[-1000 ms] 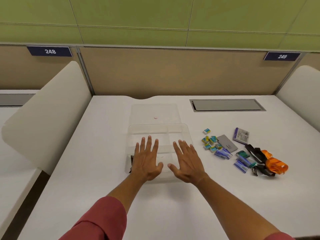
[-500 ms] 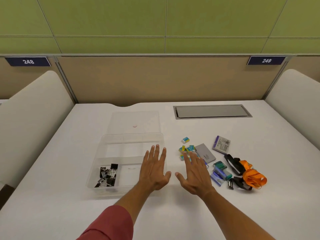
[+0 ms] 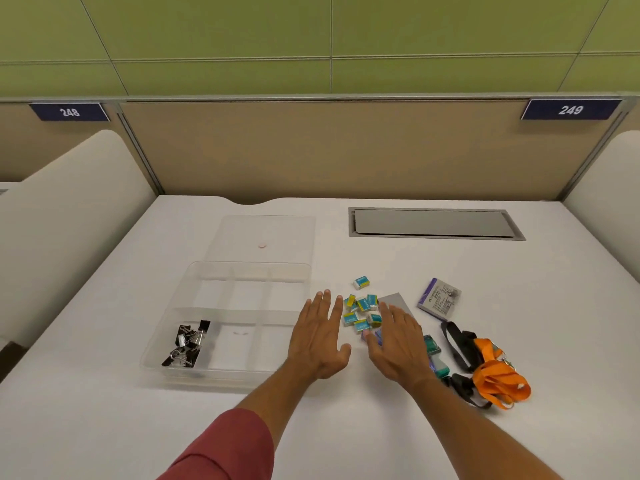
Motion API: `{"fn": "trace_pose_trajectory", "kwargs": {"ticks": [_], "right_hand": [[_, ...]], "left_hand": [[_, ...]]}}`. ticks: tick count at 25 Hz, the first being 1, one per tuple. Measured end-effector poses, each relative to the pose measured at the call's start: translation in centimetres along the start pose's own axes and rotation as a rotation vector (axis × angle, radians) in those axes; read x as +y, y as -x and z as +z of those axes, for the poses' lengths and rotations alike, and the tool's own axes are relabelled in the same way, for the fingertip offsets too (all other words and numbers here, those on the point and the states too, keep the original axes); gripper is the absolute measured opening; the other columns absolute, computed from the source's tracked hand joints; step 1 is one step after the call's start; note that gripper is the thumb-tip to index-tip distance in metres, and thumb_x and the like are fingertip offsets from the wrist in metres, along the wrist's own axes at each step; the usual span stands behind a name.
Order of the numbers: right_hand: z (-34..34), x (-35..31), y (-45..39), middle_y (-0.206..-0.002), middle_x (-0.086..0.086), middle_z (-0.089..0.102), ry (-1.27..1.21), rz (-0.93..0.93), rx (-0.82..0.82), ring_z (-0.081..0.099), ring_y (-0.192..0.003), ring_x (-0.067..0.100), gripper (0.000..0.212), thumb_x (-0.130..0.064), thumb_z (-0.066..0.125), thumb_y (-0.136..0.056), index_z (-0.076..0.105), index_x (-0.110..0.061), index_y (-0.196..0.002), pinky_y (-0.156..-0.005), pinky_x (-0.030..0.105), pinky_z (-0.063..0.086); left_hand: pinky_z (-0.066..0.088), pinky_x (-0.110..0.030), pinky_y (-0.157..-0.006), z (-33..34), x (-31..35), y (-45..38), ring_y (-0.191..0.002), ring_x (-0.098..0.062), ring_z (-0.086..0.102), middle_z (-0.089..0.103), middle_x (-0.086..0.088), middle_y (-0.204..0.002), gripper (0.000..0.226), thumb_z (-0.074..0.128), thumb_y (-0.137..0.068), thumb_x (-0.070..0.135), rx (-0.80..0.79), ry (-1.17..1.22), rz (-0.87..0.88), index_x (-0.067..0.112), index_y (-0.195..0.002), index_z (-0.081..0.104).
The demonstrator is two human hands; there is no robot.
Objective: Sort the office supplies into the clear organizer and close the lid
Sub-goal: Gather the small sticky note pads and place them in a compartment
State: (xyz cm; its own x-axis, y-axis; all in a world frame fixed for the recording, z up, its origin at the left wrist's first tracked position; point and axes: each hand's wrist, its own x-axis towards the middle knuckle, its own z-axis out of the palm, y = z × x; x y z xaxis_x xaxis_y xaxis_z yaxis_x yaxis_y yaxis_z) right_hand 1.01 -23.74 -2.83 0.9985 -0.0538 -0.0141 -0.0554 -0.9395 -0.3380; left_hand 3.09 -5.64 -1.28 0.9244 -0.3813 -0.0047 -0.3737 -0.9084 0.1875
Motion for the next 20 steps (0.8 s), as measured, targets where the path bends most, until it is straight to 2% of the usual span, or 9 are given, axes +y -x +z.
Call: {"fn": "trace_pose_trajectory", "kwargs": {"ticks": [2, 4, 7, 10, 12, 15, 17, 20], "right_hand": [[-0.1, 0.3, -1.0, -0.142, 0.008, 0.045, 0.019, -0.011, 0.03, 0.042, -0.128, 0.024, 0.06, -0.044, 0.041, -0.093, 0.033, -0.013, -0.144, -0.108, 0.038, 0.033], [-0.4, 0.3, -1.9, -0.132, 0.005, 0.053, 0.083, -0.037, 0.019, 0.047, -0.117, 0.022, 0.05, -0.038, 0.042, -0.093, 0.04, -0.015, -0.137, -0.099, 0.036, 0.038], [-0.6, 0.2, -3.1, -0.126, 0.005, 0.054, 0.162, -0.053, -0.05, 0.047, -0.114, 0.024, 0.048, -0.036, 0.048, -0.088, 0.046, -0.016, -0.131, -0.093, 0.038, 0.037], [-0.3, 0.3, -4.0, -0.127, 0.007, 0.05, 0.199, -0.027, -0.112, 0.043, -0.117, 0.026, 0.051, -0.04, 0.051, -0.085, 0.049, -0.017, -0.13, -0.095, 0.041, 0.036], [-0.1, 0.2, -4.6, -0.129, 0.007, 0.048, 0.213, -0.004, -0.135, 0.04, -0.119, 0.027, 0.05, -0.044, 0.054, -0.083, 0.053, -0.019, -0.126, -0.096, 0.042, 0.035], [0.1, 0.5, -5.0, -0.127, 0.005, 0.048, 0.187, -0.001, -0.129, 0.038, -0.118, 0.025, 0.045, -0.046, 0.054, -0.084, 0.056, -0.022, -0.122, -0.094, 0.042, 0.034], [0.2, 0.9, -4.9, -0.121, 0.003, 0.051, 0.162, -0.016, -0.086, 0.04, -0.113, 0.023, 0.041, -0.047, 0.051, -0.085, 0.058, -0.023, -0.117, -0.09, 0.04, 0.033], [0.2, 1.4, -4.5, -0.1, -0.002, 0.059, 0.05, -0.013, 0.038, 0.046, -0.1, 0.019, 0.033, -0.049, 0.053, -0.081, 0.062, -0.024, -0.099, -0.08, 0.035, 0.029]], "left_hand": [[-0.01, -0.035, -0.117, 0.1, 0.3, -0.3, -0.148, -0.024, -0.01, -0.01, -0.009, -0.161, 0.089, 0.044, -0.086, 0.05, -0.012, 0.002, -0.022, 0.02, -0.152, -0.007], [-0.011, -0.033, -0.116, 0.1, 0.3, -0.6, -0.148, -0.023, -0.008, -0.008, -0.009, -0.161, 0.089, 0.046, -0.085, 0.046, -0.027, -0.002, -0.042, 0.019, -0.153, -0.006], [-0.012, -0.032, -0.115, 0.1, 0.0, -1.4, -0.149, -0.023, -0.006, -0.005, -0.01, -0.161, 0.089, 0.047, -0.084, 0.044, -0.051, -0.002, -0.063, 0.019, -0.153, -0.004], [-0.011, -0.03, -0.113, 0.3, -0.2, -2.4, -0.149, -0.023, -0.003, -0.002, -0.008, -0.162, 0.087, 0.047, -0.084, 0.043, -0.051, 0.023, -0.08, 0.02, -0.153, -0.001], [-0.004, -0.029, -0.115, 0.6, -0.1, -3.2, -0.149, -0.022, 0.001, 0.002, -0.006, -0.162, 0.083, 0.049, -0.086, 0.041, -0.067, 0.071, -0.074, 0.021, -0.153, 0.003], [0.017, -0.032, -0.117, 0.7, 0.1, -4.3, -0.146, -0.022, 0.016, 0.018, -0.005, -0.159, 0.077, 0.052, -0.086, 0.034, -0.076, 0.158, -0.062, 0.02, -0.152, 0.014], [0.03, -0.034, -0.111, 0.8, 0.4, -5.0, -0.137, -0.023, 0.03, 0.031, -0.006, -0.153, 0.073, 0.053, -0.085, 0.029, -0.045, 0.188, -0.04, 0.016, -0.15, 0.023], [0.039, -0.034, -0.101, 1.0, 0.8, -6.2, -0.125, -0.023, 0.039, 0.041, -0.007, -0.142, 0.067, 0.054, -0.086, 0.025, -0.015, 0.193, -0.02, 0.013, -0.147, 0.028]]}}
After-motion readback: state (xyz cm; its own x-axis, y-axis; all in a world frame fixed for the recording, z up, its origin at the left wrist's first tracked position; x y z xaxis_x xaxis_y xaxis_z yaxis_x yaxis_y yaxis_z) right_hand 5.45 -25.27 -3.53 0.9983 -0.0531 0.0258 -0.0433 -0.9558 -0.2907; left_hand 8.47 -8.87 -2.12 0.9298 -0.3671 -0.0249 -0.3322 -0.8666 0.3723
